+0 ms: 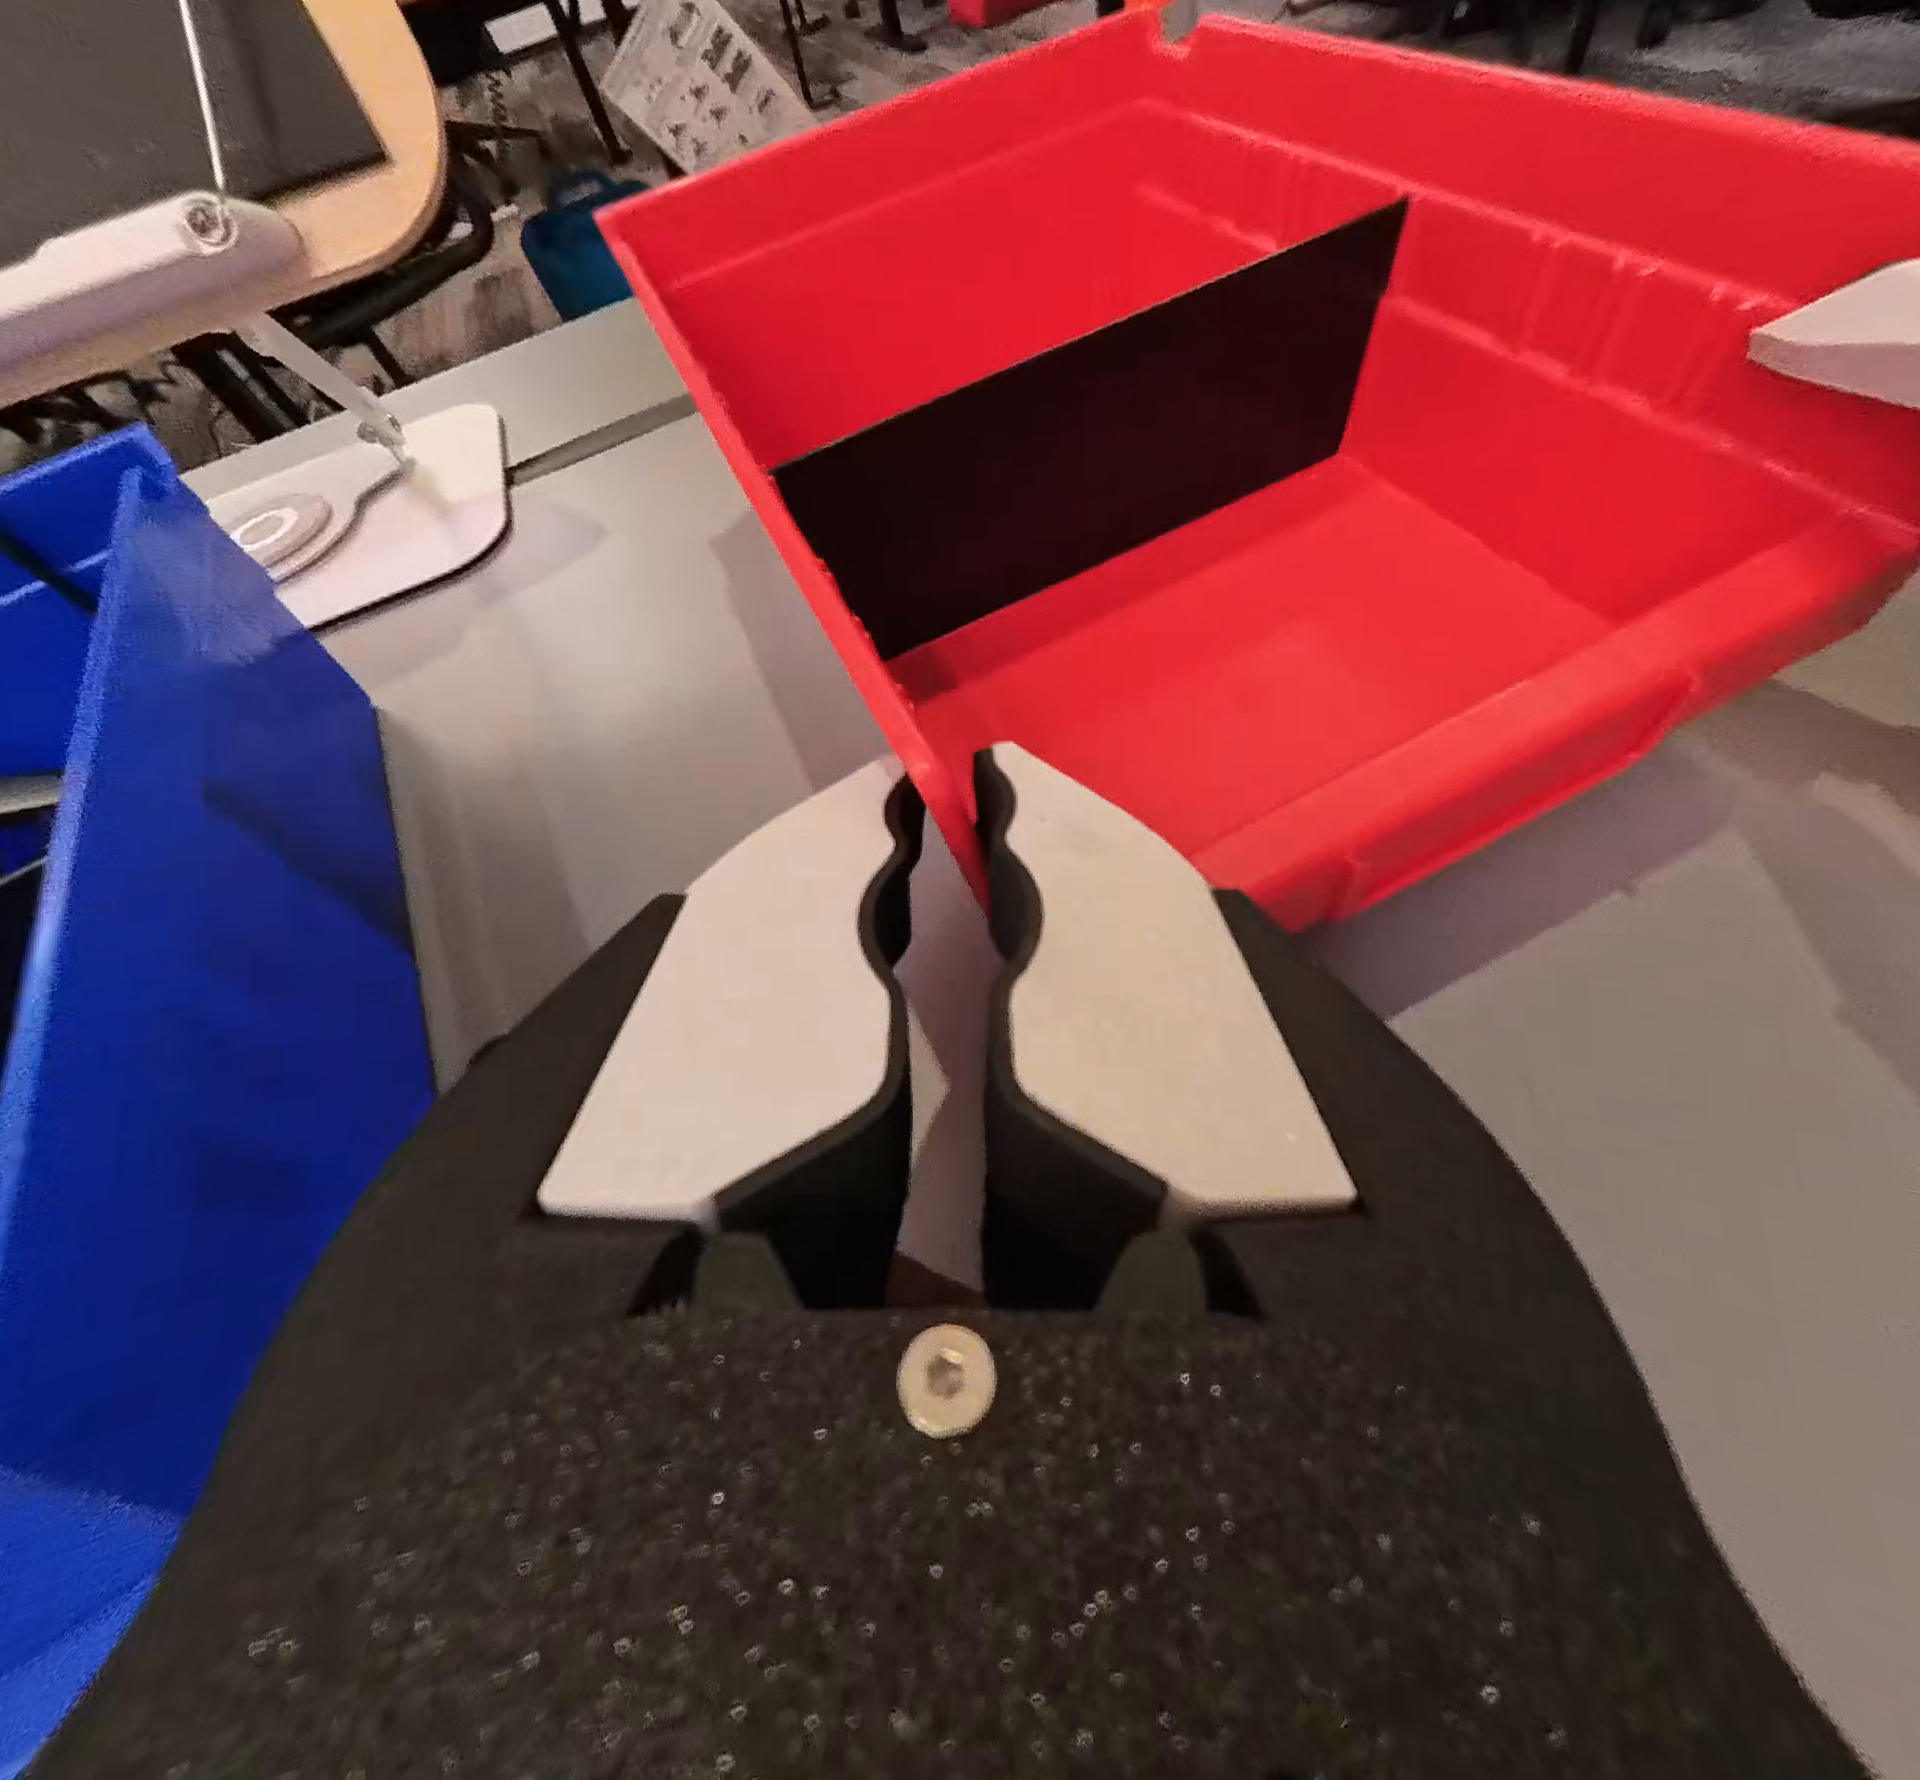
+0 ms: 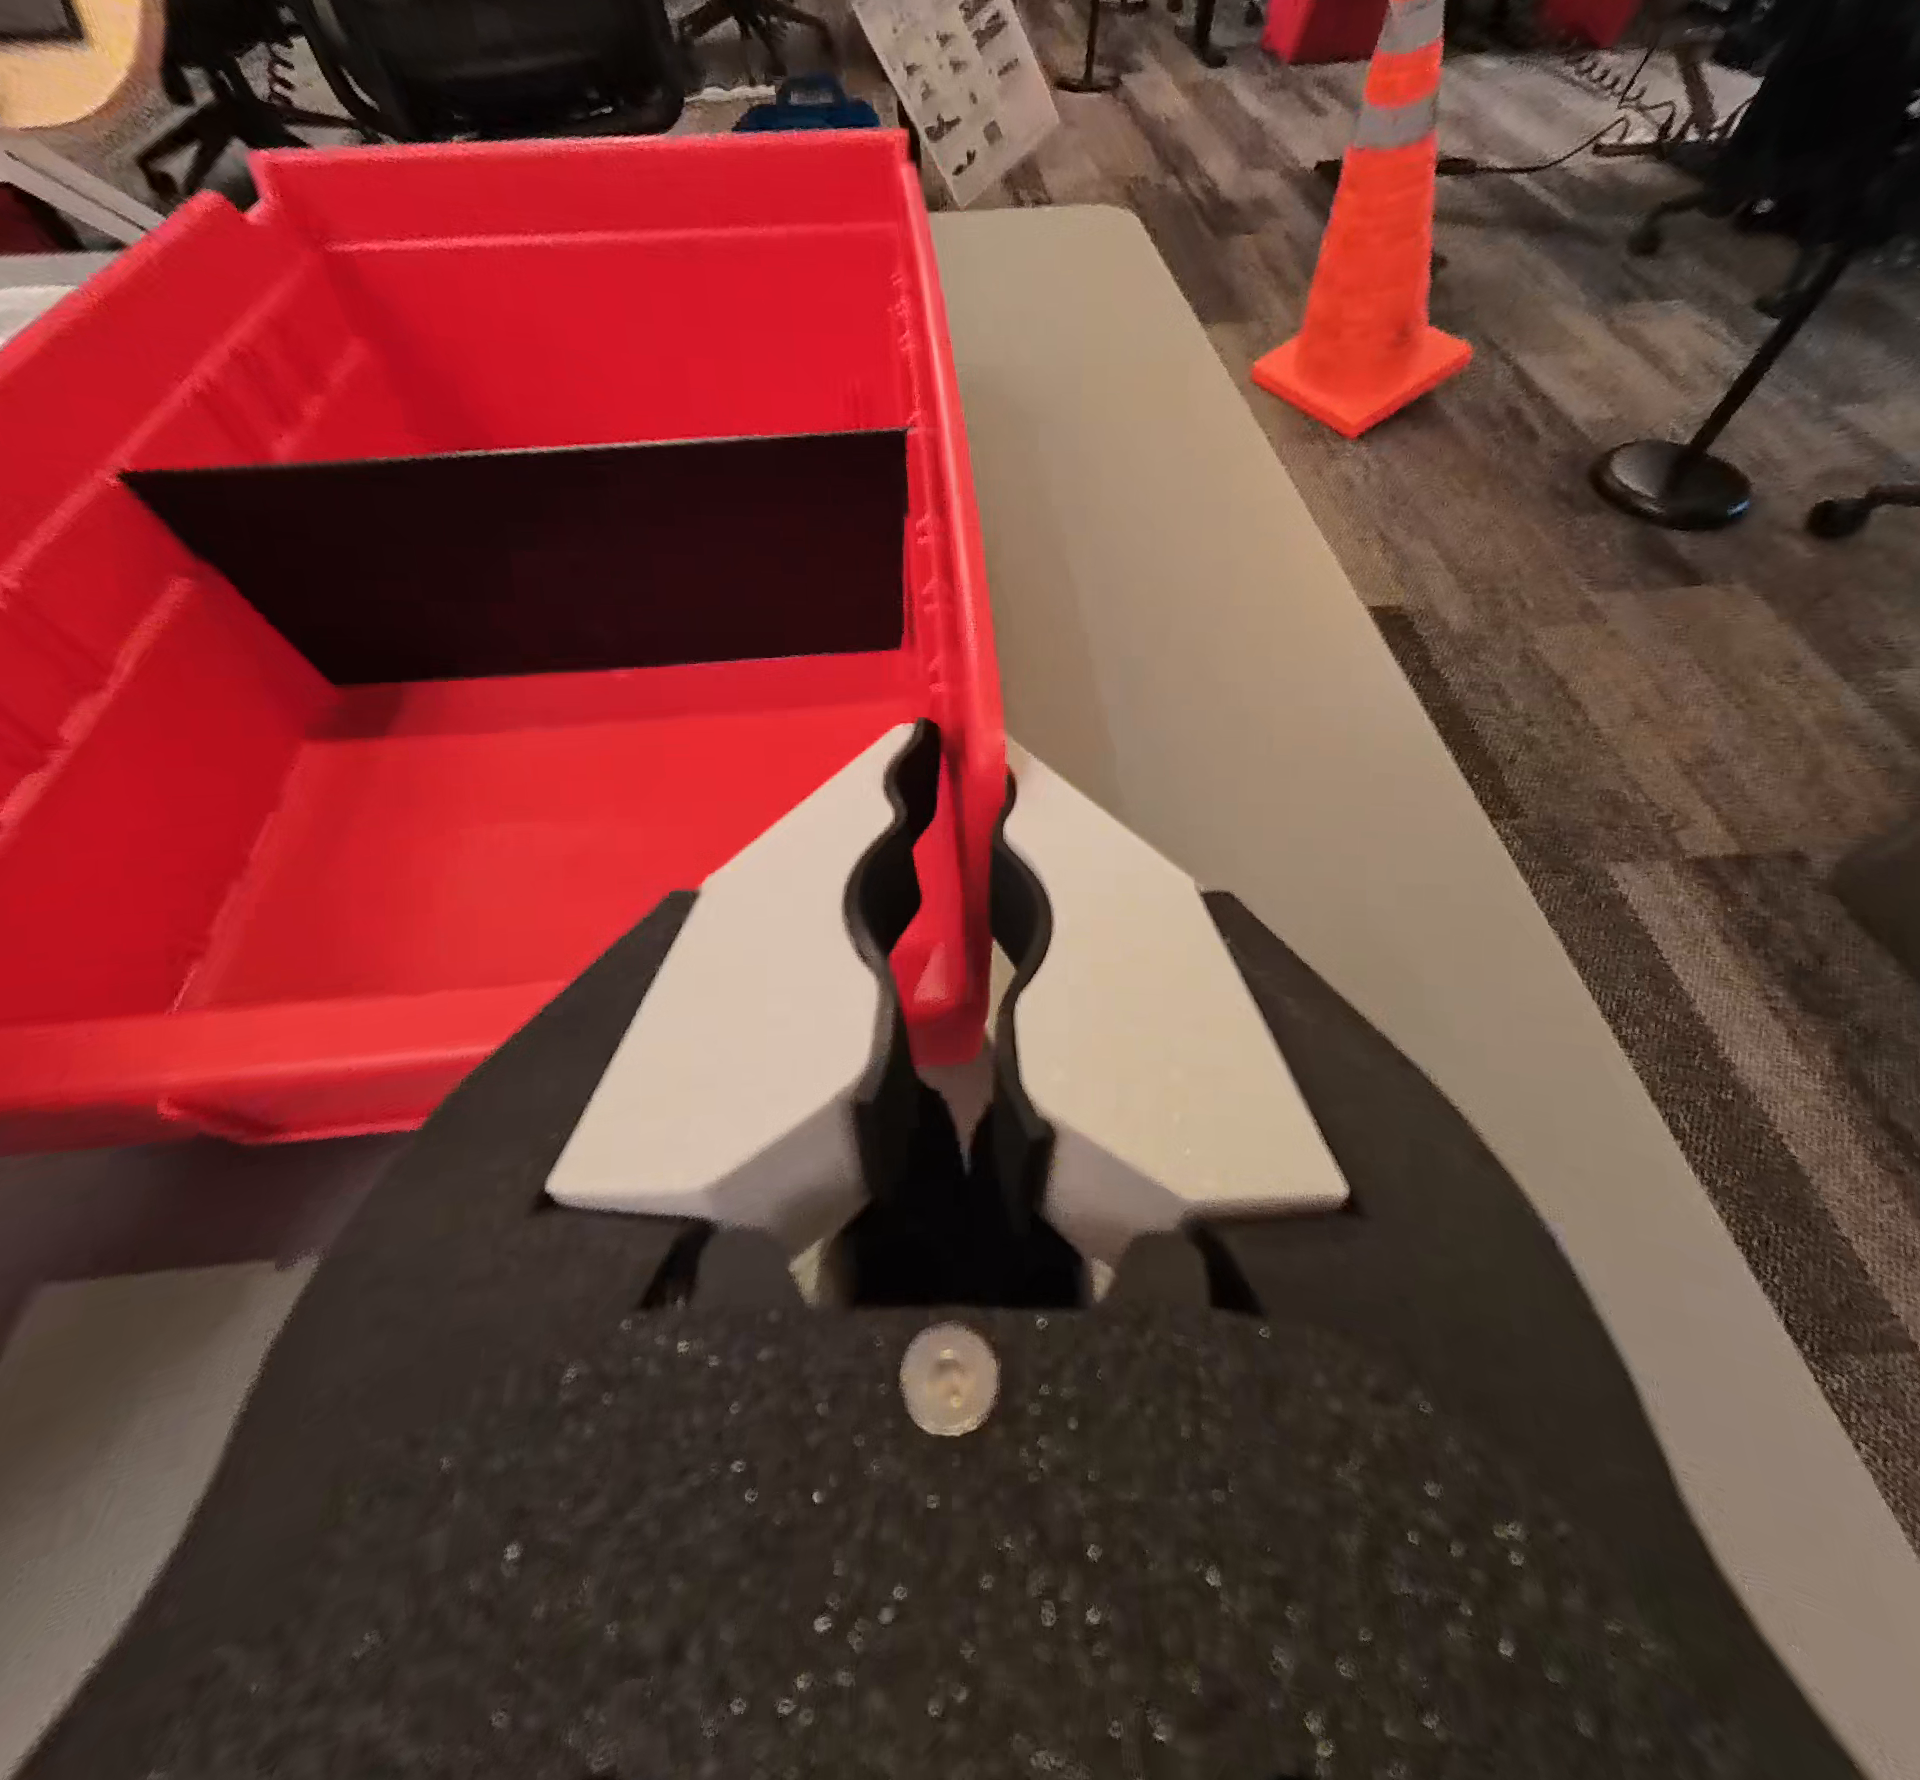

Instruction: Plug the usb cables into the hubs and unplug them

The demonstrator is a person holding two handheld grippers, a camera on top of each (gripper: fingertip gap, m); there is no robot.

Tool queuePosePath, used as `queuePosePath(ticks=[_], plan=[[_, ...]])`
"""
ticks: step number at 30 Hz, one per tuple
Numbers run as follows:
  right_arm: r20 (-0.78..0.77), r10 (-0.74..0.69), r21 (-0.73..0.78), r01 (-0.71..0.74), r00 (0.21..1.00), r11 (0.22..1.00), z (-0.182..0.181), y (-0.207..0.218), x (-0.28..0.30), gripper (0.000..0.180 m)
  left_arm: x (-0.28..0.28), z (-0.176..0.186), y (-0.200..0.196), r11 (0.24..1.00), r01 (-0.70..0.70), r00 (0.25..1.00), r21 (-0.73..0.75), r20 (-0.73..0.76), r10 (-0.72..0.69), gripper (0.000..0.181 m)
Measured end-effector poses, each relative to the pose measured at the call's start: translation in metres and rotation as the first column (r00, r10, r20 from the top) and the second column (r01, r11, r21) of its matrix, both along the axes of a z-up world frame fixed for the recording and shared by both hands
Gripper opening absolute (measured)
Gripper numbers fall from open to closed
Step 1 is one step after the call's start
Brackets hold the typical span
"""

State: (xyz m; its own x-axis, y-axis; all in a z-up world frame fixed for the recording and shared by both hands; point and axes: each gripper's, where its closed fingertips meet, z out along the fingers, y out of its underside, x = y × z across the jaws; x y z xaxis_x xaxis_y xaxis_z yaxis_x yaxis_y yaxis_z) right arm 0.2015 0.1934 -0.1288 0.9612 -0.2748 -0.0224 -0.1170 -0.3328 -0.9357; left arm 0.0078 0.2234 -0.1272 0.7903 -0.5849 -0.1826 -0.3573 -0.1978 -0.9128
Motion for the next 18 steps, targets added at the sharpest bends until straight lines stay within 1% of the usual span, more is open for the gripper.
queuePosePath(ticks=[1,3,6,8,11,13,15,16,18], plan=[[0.004,0.010,-0.025,-0.010,1.000,1.000,-0.005,-0.002,-0.001,0.004,0.000,0.000,-0.001,1.000,0.017,1.000,-0.013,0.002,-0.017,0.010],[0.061,0.028,-0.090,-0.023,0.998,0.996,-0.016,-0.006,-0.002,0.005,-0.001,0.000,-0.004,0.999,0.045,0.999,-0.018,-0.006,-0.045,0.011],[0.127,0.025,-0.106,-0.011,0.992,0.994,-0.014,-0.011,-0.002,0.008,-0.007,0.004,-0.014,0.999,0.053,0.998,-0.001,-0.016,-0.053,0.014],[0.142,0.005,-0.104,0.010,0.990,0.995,-0.007,-0.017,0.000,0.013,-0.013,0.015,-0.024,0.999,0.052,0.999,0.010,0.012,-0.052,0.015],[0.132,-0.025,-0.030,0.029,0.991,0.999,0.017,-0.026,-0.004,0.014,-0.030,0.041,-0.038,0.997,0.067,0.997,0.048,0.038,-0.068,0.015],[0.176,-0.041,0.018,0.039,0.983,0.999,0.036,-0.034,-0.010,0.015,-0.053,0.061,-0.042,0.996,0.066,0.996,0.066,0.051,-0.070,0.016],[0.233,-0.044,0.087,0.025,0.972,0.996,0.060,-0.038,-0.027,0.015,-0.091,0.083,-0.040,0.996,0.039,0.996,0.082,0.080,-0.046,0.018],[0.242,-0.014,0.127,-0.018,0.970,0.992,0.072,-0.036,-0.043,0.015,-0.114,0.092,-0.038,0.996,0.023,0.995,0.089,0.097,-0.031,0.019],[0.230,0.106,0.182,-0.149,0.967,0.972,0.090,-0.028,-0.091,0.016,-0.167,0.102,-0.029,0.996,-0.021,0.994,0.090,0.113,0.011,0.021]])
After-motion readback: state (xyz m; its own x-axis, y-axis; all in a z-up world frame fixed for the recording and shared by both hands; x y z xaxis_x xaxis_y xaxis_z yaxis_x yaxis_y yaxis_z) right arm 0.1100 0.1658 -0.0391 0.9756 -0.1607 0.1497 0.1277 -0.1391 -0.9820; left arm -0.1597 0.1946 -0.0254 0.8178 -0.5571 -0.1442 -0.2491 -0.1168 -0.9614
